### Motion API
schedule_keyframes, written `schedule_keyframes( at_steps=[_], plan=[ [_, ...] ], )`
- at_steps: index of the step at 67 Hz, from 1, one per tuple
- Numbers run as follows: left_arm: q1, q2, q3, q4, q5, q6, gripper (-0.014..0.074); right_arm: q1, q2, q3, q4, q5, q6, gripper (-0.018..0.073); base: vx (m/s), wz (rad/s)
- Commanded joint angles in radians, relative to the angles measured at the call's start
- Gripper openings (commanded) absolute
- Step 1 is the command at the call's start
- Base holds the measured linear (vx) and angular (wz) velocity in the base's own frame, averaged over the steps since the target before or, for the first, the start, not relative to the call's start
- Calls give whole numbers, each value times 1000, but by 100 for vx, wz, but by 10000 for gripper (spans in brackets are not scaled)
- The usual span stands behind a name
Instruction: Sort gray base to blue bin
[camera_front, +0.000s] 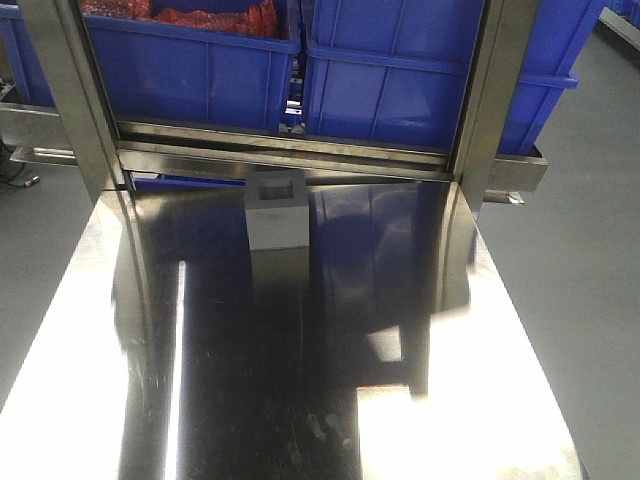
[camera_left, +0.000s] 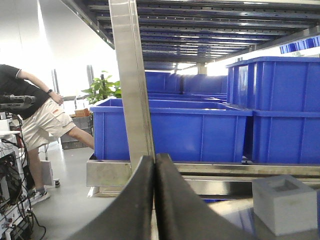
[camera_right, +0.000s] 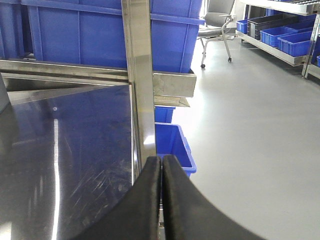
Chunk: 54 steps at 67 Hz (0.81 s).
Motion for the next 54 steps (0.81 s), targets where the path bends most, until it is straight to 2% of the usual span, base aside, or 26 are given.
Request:
schedule_keyframes(
  at_steps=[1, 19, 29, 40, 45, 49, 54],
  plan=[
    [-3, 144, -131, -2, -32, -2, -6, -2, 3, 1, -5, -75, -13, -5, 0, 0],
    [-3, 514, -390, -1, 172, 4, -6, -2, 3, 1, -5, -75, -13, -5, 0, 0],
    [-3, 604, -438, -2, 260, 4, -6, -2, 3, 1, -5, -75, -13, -5, 0, 0],
    [-3, 627, -439, -3, 260, 4, 14, -2, 3, 1, -5, -75, -13, -5, 0, 0],
    [-3, 627, -439, -3, 247, 4, 78, -2, 3, 1, -5, -75, -13, -5, 0, 0],
    [-3, 625, -439, -3, 239, 4, 165, -2, 3, 1, -5, -75, -13, -5, 0, 0],
    [-3, 625, -439, -3, 233, 4, 335, -2, 3, 1, -5, -75, -13, -5, 0, 0]
  ],
)
